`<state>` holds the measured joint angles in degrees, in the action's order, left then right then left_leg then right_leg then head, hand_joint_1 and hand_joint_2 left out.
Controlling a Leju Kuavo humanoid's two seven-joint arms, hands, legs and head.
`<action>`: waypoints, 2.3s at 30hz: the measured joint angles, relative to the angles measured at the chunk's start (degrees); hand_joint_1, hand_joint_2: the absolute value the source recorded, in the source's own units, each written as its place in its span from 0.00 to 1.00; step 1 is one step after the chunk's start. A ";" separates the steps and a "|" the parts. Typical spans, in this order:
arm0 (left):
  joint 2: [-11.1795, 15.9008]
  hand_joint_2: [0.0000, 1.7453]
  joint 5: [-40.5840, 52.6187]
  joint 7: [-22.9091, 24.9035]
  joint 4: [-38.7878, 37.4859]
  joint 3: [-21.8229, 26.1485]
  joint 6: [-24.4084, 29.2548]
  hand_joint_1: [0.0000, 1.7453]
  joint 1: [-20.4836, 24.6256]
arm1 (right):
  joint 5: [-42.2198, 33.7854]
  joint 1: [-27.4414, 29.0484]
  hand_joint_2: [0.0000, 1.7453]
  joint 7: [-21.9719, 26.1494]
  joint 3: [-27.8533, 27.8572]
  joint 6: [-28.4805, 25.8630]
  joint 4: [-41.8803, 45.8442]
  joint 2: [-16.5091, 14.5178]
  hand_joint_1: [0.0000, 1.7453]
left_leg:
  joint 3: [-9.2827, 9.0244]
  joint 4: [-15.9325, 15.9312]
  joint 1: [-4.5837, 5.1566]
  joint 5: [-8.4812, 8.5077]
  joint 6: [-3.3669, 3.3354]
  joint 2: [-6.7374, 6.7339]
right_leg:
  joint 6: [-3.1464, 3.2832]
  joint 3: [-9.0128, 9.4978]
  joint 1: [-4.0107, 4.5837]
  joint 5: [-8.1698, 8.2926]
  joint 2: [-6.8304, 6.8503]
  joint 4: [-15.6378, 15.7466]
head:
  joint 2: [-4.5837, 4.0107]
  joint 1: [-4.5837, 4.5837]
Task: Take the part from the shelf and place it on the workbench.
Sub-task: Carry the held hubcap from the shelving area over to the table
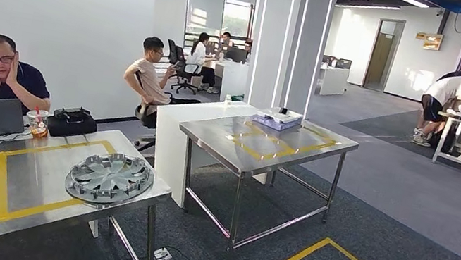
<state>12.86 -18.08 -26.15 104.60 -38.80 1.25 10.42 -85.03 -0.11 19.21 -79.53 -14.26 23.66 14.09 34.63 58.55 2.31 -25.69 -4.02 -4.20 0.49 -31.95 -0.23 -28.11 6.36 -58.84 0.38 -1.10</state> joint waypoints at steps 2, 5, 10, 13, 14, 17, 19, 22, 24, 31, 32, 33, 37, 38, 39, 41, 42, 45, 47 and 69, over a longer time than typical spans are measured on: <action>0.21 1.00 0.04 -0.05 0.24 0.08 -0.05 1.00 -0.37 | -0.01 -0.19 0.00 0.00 -0.03 0.27 -0.05 -0.16 0.00 | -1.11 -1.50 -0.50 0.83 0.07 1.51 | -0.30 0.04 -0.01 -0.51 -1.23 -0.67 | -0.01 0.01; 0.19 1.00 0.20 -0.03 0.39 0.06 -0.25 1.00 -0.67 | -0.04 -0.13 0.00 -0.02 -0.07 0.52 -0.20 -0.14 0.00 | -1.97 -2.65 -1.31 1.67 0.22 3.73 | -0.49 -4.25 -0.47 -3.81 -5.45 -9.21 | -0.01 0.21; 0.19 1.00 0.40 0.13 0.38 0.00 -0.52 1.00 -1.46 | -0.04 0.06 0.00 -0.02 -0.16 0.75 -0.65 0.08 0.00 | -2.03 -2.00 -2.27 1.20 1.34 7.91 | -3.53 -5.82 -1.78 -1.01 -6.61 -8.56 | 0.01 0.48; 0.25 1.00 0.57 0.21 0.39 0.18 -0.64 1.00 -1.71 | -0.06 -0.12 0.00 -0.02 -0.18 0.86 -0.78 0.00 0.00 | -1.45 -0.59 -2.53 0.25 2.88 9.60 | -3.48 -2.35 -2.10 2.08 -7.99 -0.70 | -0.01 0.66; 0.30 1.00 0.65 0.25 0.39 0.31 -0.75 1.00 -1.90 | -0.06 -0.24 0.00 -0.02 -0.19 0.94 -0.82 -0.02 0.00 | -1.27 -0.40 -2.53 0.10 3.20 9.93 | -2.78 -2.18 -1.89 2.04 -7.88 -0.49 | -0.01 0.66; 0.49 1.00 0.84 0.31 0.40 0.84 -1.13 1.00 -2.61 | -0.06 -0.57 0.00 -0.02 -0.19 1.20 -0.93 -0.06 0.00 | -0.81 0.46 -2.80 -0.57 3.73 9.08 | -1.34 -1.82 -1.89 1.98 -6.80 -0.36 | -0.01 0.45; 0.63 1.00 1.00 0.31 0.40 1.19 -1.30 1.00 -2.86 | -0.07 -0.53 0.00 -0.02 -0.19 1.30 -1.02 -0.09 0.00 | 1.51 5.25 -2.87 -3.00 4.20 6.46 | -0.68 -1.56 -1.84 1.80 -6.04 -0.28 | -0.01 0.26; 0.71 1.00 1.24 0.31 0.40 1.47 -1.62 1.00 -3.29 | -0.08 -0.35 0.00 -0.02 -0.21 1.40 -1.22 -0.11 0.00 | 7.24 15.64 -2.97 -6.73 4.45 4.55 | -0.07 -1.43 -1.41 1.42 -4.54 -0.29 | -0.01 0.07; 0.72 1.00 1.28 0.32 0.40 1.57 -1.80 1.00 -3.59 | -0.08 -0.36 0.00 -0.02 -0.21 1.43 -1.32 -0.16 0.00 | 7.01 14.19 -2.85 -4.72 4.03 4.22 | 0.08 -1.19 -1.08 1.18 -3.48 -0.28 | -0.01 0.03; 0.80 1.00 1.31 0.35 0.78 2.37 -2.25 1.00 -3.70 | -0.07 -0.48 0.00 -0.02 -0.22 1.71 -1.54 -0.77 0.00 | 0.03 -0.34 -1.09 0.48 1.35 1.20 | -0.80 -0.08 -0.34 0.29 0.11 0.16 | 0.00 0.09; 0.83 1.00 1.32 0.35 0.83 2.41 -2.25 1.00 -3.72 | -0.06 -0.54 0.00 -0.02 -0.23 1.80 -1.56 -0.79 0.00 | -0.43 -0.98 -1.31 0.82 1.21 1.92 | -0.96 -0.10 -0.37 0.02 -0.44 -0.19 | -0.01 0.12; 0.81 1.00 1.33 0.36 0.88 2.44 -2.24 1.00 -3.69 | -0.05 -0.61 0.00 -0.02 -0.25 1.88 -1.58 -0.81 0.00 | -0.92 -1.61 -1.53 1.21 1.03 2.64 | -1.02 -0.59 -0.42 -0.65 -1.61 -1.45 | -0.01 0.13; 0.68 1.00 1.36 0.44 0.95 2.27 -2.08 1.00 -3.79 | -0.01 -0.32 0.00 -0.15 -0.41 2.18 -1.85 -0.64 0.00 | -1.46 -2.21 -1.82 1.65 0.79 5.65 | -1.01 -7.43 -0.72 -5.46 -5.91 -14.59 | 0.01 0.51; 0.69 1.00 1.38 0.44 0.95 2.22 -1.98 1.00 -3.84 | 0.00 -0.22 0.00 -0.22 -0.44 2.28 -1.93 -0.58 0.00 | -1.50 -2.17 -1.89 1.60 0.85 6.53 | -1.42 -8.46 -0.84 -5.44 -6.05 -15.93 | 0.00 0.53; 0.69 1.00 1.40 0.45 0.95 2.20 -1.88 1.00 -3.87 | 0.01 -0.16 0.00 -0.28 -0.46 2.37 -1.99 -0.53 0.00 | -1.57 -2.10 -2.00 1.52 0.97 7.39 | -2.02 -8.35 -1.02 -4.42 -6.13 -14.91 | 0.00 0.56; 0.71 1.00 1.44 0.46 0.95 2.15 -1.75 1.00 -3.88 | 0.01 -0.13 0.00 -0.34 -0.48 2.44 -2.08 -0.43 0.00 | -1.67 -1.72 -2.28 1.17 1.50 8.93 | -3.41 -5.39 -1.63 -0.67 -7.17 -7.39 | -0.01 0.62; 0.71 1.00 1.44 0.49 0.95 2.14 -1.69 1.00 -3.88 | 0.01 -0.12 0.00 -0.35 -0.50 2.46 -2.10 -0.42 0.00 | -1.56 -1.27 -2.32 0.85 1.93 9.61 | -3.59 -3.76 -1.83 0.90 -7.88 -3.68 | -0.01 0.68; 0.80 1.00 1.44 0.55 0.95 2.13 -1.54 1.00 -4.06 | -0.01 -0.20 0.00 -0.44 -0.54 2.50 -2.11 -0.42 0.00 | -1.04 -0.38 -2.34 0.20 2.90 11.00 | -2.34 -1.90 -1.62 2.22 -8.30 0.05 | 0.00 0.65; 0.87 1.00 1.43 0.55 0.96 2.13 -1.54 1.00 -4.31 | -0.05 -0.33 0.00 -0.54 -0.55 2.52 -2.11 -0.42 0.00 | -0.79 0.00 -2.49 -0.12 3.27 10.37 | -1.57 -1.65 -1.69 2.15 -7.49 0.11 | 0.00 0.54; -0.25 1.00 -0.96 1.10 -0.29 1.18 -0.60 1.00 -2.35 | -0.38 0.54 0.00 -0.82 -0.63 -2.20 0.40 1.51 0.00 | -1.86 -2.44 -2.00 1.49 0.95 4.68 | -2.19 -8.46 -1.03 -4.72 -6.14 -15.01 | 0.01 0.59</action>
<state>12.62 -19.04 -25.04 104.31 -37.62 0.65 8.07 -85.41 0.44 18.39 -80.16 -16.47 24.06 15.60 32.78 56.10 0.31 -24.19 -3.07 0.48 -1.70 -40.41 -1.26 -32.82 0.22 -73.84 0.38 -0.51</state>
